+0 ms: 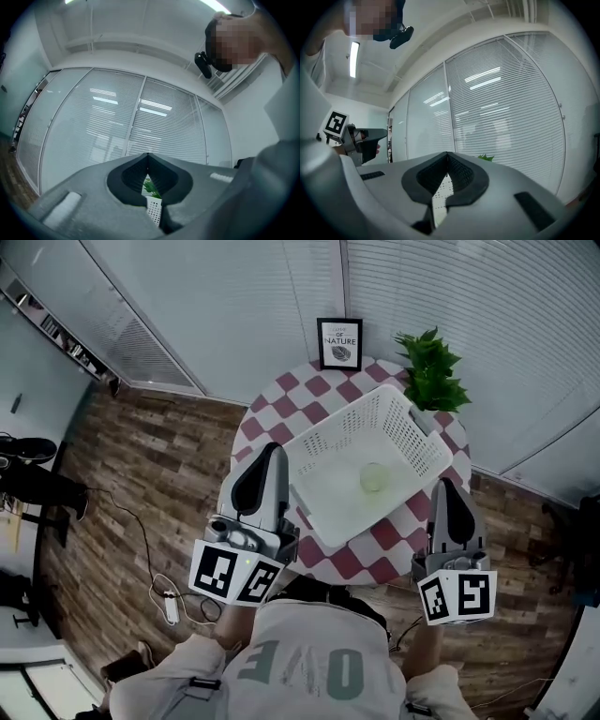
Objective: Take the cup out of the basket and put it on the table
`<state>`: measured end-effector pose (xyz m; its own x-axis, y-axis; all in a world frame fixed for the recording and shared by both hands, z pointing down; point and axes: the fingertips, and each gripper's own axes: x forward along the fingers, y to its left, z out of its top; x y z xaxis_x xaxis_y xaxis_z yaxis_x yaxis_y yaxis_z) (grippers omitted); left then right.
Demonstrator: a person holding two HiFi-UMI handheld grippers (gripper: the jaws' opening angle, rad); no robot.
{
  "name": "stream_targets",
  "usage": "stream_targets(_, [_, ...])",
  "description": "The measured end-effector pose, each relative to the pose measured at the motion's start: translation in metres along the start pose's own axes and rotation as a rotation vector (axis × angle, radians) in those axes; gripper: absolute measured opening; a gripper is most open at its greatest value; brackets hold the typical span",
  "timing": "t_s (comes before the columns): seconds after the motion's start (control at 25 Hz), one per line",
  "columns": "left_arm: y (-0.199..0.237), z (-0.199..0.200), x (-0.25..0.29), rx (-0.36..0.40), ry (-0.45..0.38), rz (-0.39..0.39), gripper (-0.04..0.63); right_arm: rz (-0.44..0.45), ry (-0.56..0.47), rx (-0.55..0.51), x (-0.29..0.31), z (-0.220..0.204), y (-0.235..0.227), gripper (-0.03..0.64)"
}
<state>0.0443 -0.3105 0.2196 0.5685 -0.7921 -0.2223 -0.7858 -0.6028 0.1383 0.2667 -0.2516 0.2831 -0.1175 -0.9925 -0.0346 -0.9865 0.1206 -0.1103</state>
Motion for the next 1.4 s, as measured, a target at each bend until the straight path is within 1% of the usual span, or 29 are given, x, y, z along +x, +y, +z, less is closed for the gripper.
stream_targets(0.2, [0.009, 0.000, 0.024, 0.004, -0.005, -0.015, 0.005, -0.027, 0.017, 0.083, 0.009, -0.011, -0.015, 0.009])
stream_targets(0.32, [0.013, 0.000, 0.034, 0.008, -0.010, -0.029, 0.005, -0.024, 0.012, 0.070, 0.018, -0.008, -0.014, 0.009])
stream_targets(0.48, [0.022, 0.000, 0.045, 0.003, -0.019, -0.039, 0.005, 0.002, -0.005, 0.038, 0.035, 0.005, -0.011, 0.010])
stream_targets(0.56, [0.026, 0.000, 0.049, -0.002, -0.027, -0.045, 0.005, 0.025, -0.006, 0.023, 0.046, 0.009, -0.009, 0.011])
stream_targets(0.64, [0.032, -0.001, 0.050, -0.007, -0.032, -0.045, 0.005, 0.071, -0.006, 0.022, 0.060, 0.015, -0.005, 0.012])
stream_targets(0.68, [0.035, -0.002, 0.050, -0.012, -0.035, -0.042, 0.005, 0.104, 0.002, 0.028, 0.068, 0.017, -0.002, 0.044])
stream_targets(0.76, [0.040, -0.003, 0.049, -0.025, -0.040, -0.035, 0.005, 0.175, 0.033, 0.043, 0.089, 0.022, 0.000, 0.264])
stream_targets(0.8, [0.042, -0.003, 0.049, -0.031, -0.038, -0.031, 0.005, 0.209, 0.050, 0.046, 0.100, 0.023, 0.001, 0.330])
stream_targets(0.84, [0.043, -0.004, 0.047, -0.037, -0.035, -0.028, 0.005, 0.246, 0.074, 0.044, 0.110, 0.022, 0.003, 0.372])
stream_targets(0.88, [0.045, -0.004, 0.046, -0.040, -0.033, -0.027, 0.005, 0.287, 0.110, 0.041, 0.119, 0.018, 0.005, 0.392])
stream_targets(0.96, [0.050, -0.004, 0.044, -0.035, -0.035, -0.027, 0.005, 0.377, 0.229, 0.046, 0.139, -0.002, 0.011, 0.393])
stream_targets(1.0, [0.052, -0.004, 0.044, -0.027, -0.037, -0.027, 0.005, 0.418, 0.305, 0.056, 0.149, -0.016, 0.013, 0.392])
stream_targets(1.08, [0.059, -0.007, 0.044, -0.018, -0.037, -0.020, 0.005, 0.472, 0.473, 0.086, 0.167, -0.052, 0.013, 0.391])
stream_targets(1.2, [0.068, -0.013, 0.041, -0.045, -0.026, -0.004, 0.005, 0.508, 0.732, 0.139, 0.178, -0.112, 0.010, 0.390])
stream_targets(1.28, [0.071, -0.017, 0.038, -0.062, -0.017, 0.007, 0.005, 0.522, 0.885, 0.142, 0.175, -0.150, 0.009, 0.388])
stream_targets(1.32, [0.073, -0.019, 0.037, -0.068, -0.015, 0.013, 0.005, 0.530, 0.955, 0.124, 0.173, -0.168, 0.008, 0.388])
stream_targets(1.4, [0.078, -0.023, 0.036, -0.082, -0.012, 0.025, 0.005, 0.547, 1.088, 0.046, 0.168, -0.203, 0.005, 0.387])
